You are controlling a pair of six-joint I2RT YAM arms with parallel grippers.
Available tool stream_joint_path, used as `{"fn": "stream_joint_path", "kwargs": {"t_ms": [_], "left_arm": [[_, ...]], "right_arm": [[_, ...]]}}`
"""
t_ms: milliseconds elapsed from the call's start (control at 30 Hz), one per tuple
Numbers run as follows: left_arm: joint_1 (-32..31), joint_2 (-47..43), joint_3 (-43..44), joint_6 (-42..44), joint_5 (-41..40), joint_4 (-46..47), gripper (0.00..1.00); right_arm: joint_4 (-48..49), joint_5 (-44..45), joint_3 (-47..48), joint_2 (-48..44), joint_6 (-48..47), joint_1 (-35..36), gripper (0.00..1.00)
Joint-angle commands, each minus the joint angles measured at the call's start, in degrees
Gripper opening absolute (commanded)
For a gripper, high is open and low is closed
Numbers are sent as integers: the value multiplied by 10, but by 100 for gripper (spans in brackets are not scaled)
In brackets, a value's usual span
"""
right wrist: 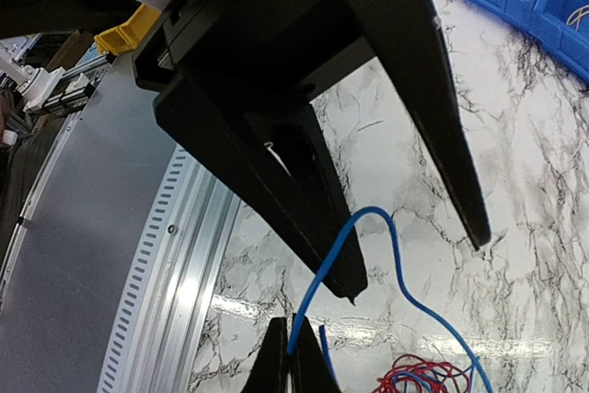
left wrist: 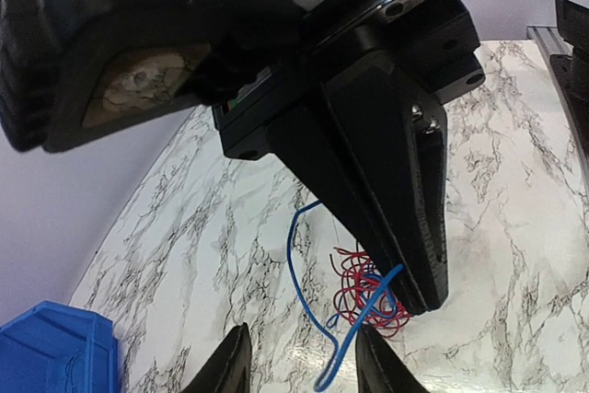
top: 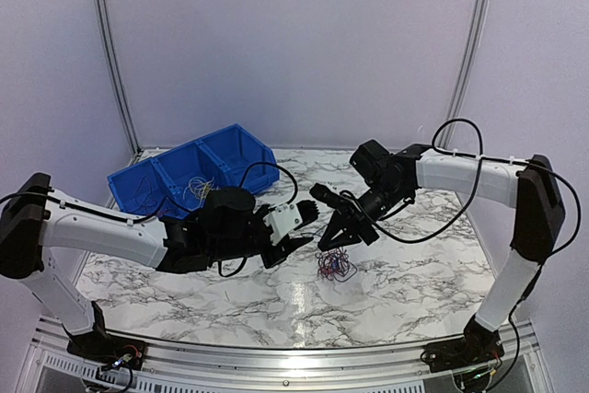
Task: Untangle the cables
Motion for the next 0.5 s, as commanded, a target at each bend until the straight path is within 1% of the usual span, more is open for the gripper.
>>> {"fn": "stream_joint_path", "kwargs": {"t_ms": [0, 67, 100, 133, 167, 200, 267, 367, 400, 467], "left_arm": [[1, 10, 22, 10, 30, -13, 32], [1, 9, 25, 0, 16, -13, 15], [1, 7, 25, -6, 6, -13, 9], [1, 6, 24, -11, -5, -12, 5], [1, 4, 24, -18, -26, -10, 4], [1, 1, 23, -29, -43, -9, 2], [1, -12, 13, -56, -70, -3, 0], [1, -47, -16, -96, -126, 11, 0], [1, -58, -24, -106, -144, 11, 0], [1, -83, -55, -121, -162, 12, 0]], "right_arm": [[-22, -7, 10, 20, -21, 3, 0], [-19, -6, 7, 18, -19, 3, 0], [-15, -5, 5, 15, -17, 3, 0], [-11, -1, 4, 14, -14, 3, 0], [1, 6, 2, 11, -5, 4, 0], [25, 23, -5, 8, 24, 4, 3], [103, 78, -33, -4, 83, 3, 6], [196, 161, -81, -17, 126, 3, 21], [209, 179, -88, -16, 132, 3, 26], [232, 205, -98, -14, 152, 3, 31]]}}
